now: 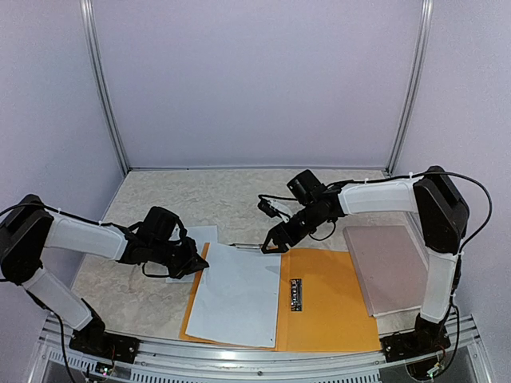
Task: Put the files into the folder
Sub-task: Place the file on the spring clip of the folder.
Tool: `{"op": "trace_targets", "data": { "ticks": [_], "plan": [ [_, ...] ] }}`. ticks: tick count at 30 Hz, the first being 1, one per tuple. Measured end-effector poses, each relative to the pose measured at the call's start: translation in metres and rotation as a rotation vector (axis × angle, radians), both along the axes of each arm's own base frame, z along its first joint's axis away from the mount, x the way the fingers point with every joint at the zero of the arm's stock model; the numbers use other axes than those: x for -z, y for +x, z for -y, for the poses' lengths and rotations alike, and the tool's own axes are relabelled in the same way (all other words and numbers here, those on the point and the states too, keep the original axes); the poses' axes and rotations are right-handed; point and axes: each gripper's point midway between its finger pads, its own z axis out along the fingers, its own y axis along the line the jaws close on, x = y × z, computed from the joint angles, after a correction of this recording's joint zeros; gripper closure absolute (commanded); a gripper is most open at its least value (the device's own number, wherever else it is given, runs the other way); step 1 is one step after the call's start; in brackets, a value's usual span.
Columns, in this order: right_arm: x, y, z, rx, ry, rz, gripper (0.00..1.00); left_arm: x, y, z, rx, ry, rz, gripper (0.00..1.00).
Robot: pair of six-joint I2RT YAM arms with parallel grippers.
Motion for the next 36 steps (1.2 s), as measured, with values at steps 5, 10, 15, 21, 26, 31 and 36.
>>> {"op": "trace_targets", "data": {
  "ticks": [5, 10, 15, 21, 26, 31, 36],
  "plan": [
    [0.001, 0.000, 0.000, 0.000, -0.001, -0.001, 0.30, 0.000, 0.001, 0.000, -0.003, 0.003, 0.003, 1.00],
    [0.001, -0.001, 0.001, 0.000, -0.002, -0.003, 0.30, 0.000, 0.001, -0.001, -0.004, 0.005, 0.003, 0.97],
    [0.001, -0.001, 0.001, 0.000, -0.002, -0.003, 0.30, 0.001, 0.001, -0.002, -0.013, 0.018, 0.010, 0.78],
    [0.001, -0.001, 0.001, 0.000, -0.002, -0.003, 0.30, -0.003, -0.001, -0.007, -0.027, 0.043, 0.021, 0.63],
    [0.001, -0.001, 0.001, 0.001, -0.002, -0.003, 0.30, -0.006, -0.003, -0.016, -0.044, 0.084, 0.031, 0.50],
    [0.002, 0.001, 0.001, 0.013, -0.006, -0.003, 0.31, -0.015, -0.005, -0.025, -0.037, 0.144, 0.064, 0.39],
    [0.002, 0.007, 0.002, 0.044, -0.013, 0.012, 0.32, -0.039, 0.001, -0.020, 0.001, 0.184, 0.153, 0.31]
  ]
}}
